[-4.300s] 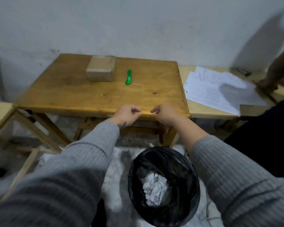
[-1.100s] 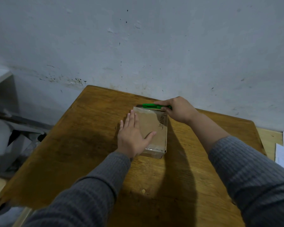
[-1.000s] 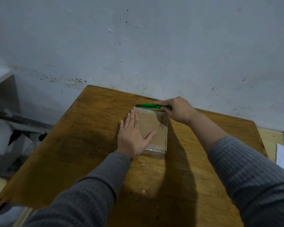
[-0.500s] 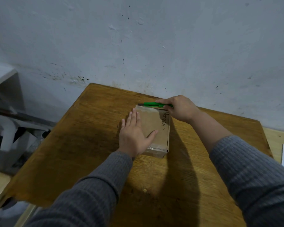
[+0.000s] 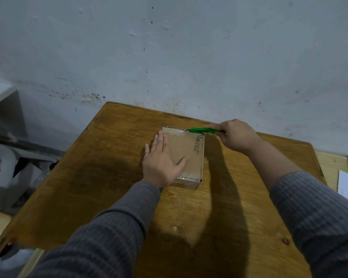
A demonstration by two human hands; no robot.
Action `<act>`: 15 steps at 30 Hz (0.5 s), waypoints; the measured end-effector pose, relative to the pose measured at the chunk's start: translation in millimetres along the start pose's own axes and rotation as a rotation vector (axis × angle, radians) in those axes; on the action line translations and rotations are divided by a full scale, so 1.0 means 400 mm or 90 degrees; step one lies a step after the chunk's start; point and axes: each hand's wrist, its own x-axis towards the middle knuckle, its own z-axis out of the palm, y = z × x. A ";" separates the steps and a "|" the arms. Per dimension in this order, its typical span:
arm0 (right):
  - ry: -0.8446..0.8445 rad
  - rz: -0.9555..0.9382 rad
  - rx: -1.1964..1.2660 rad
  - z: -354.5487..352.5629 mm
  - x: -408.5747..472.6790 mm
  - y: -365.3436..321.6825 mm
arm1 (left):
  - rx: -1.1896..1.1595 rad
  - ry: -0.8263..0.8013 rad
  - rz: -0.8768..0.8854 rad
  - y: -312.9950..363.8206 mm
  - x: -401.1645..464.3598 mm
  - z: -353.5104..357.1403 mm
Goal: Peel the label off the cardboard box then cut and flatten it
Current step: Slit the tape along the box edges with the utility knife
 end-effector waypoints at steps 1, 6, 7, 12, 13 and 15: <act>0.004 0.002 -0.007 -0.002 -0.006 0.002 | -0.001 -0.003 -0.003 0.000 0.000 -0.001; -0.003 0.046 -0.005 -0.034 -0.037 0.058 | 0.010 -0.021 -0.007 -0.002 0.006 -0.002; -0.011 0.055 0.011 -0.039 -0.047 0.069 | 0.011 -0.023 0.000 -0.001 0.006 -0.002; 0.014 0.102 0.168 -0.024 -0.074 0.069 | -0.009 -0.026 0.004 -0.001 0.008 -0.006; 0.024 0.119 0.212 -0.021 -0.079 0.064 | -0.014 -0.022 0.004 0.000 0.008 -0.007; 0.035 0.146 0.294 -0.013 -0.092 0.046 | -0.043 -0.021 0.002 0.003 0.007 -0.008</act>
